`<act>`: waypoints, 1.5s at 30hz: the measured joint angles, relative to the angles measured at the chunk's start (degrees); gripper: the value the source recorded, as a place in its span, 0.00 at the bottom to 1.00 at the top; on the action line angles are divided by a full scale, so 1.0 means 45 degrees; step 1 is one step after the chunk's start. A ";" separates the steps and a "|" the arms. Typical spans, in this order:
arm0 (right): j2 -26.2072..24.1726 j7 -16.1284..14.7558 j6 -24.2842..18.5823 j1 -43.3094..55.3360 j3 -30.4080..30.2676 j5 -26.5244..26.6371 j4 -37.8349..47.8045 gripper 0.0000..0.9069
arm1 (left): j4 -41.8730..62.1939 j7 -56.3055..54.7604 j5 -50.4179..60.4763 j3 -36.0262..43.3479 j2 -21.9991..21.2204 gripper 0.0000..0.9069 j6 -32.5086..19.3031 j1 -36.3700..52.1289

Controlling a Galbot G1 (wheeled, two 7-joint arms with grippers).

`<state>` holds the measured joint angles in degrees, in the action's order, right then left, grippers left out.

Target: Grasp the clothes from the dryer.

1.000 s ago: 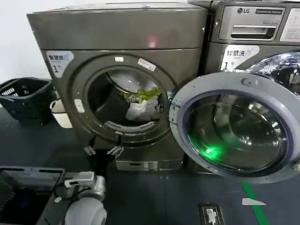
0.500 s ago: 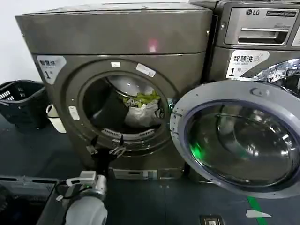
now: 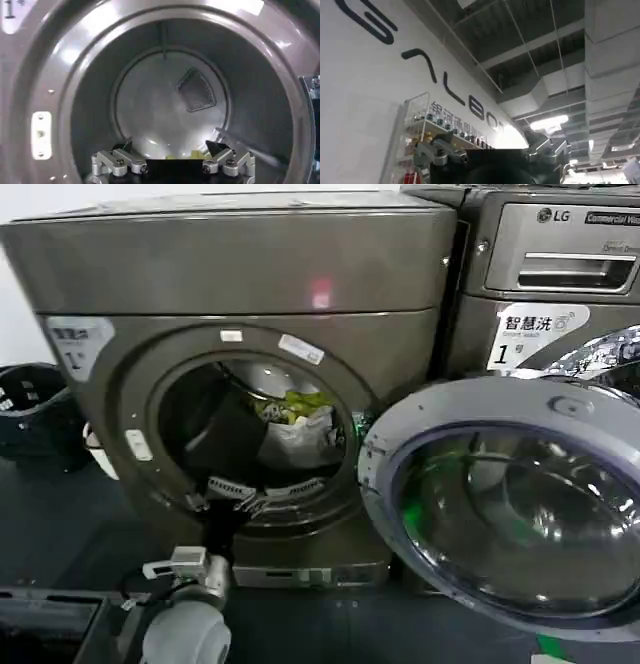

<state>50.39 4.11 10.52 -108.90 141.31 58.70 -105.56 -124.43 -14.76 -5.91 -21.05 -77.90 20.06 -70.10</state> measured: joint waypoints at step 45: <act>0.0123 0.0046 0.0015 -0.0153 0.0050 -0.0110 -0.0377 1.00 | -0.0045 -0.0009 -0.0111 -0.0027 0.0166 1.00 -0.0110 0.0083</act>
<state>50.94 4.31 10.59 -109.59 141.53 58.20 -107.25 -124.63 -14.81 -6.41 -21.17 -77.15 19.57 -69.73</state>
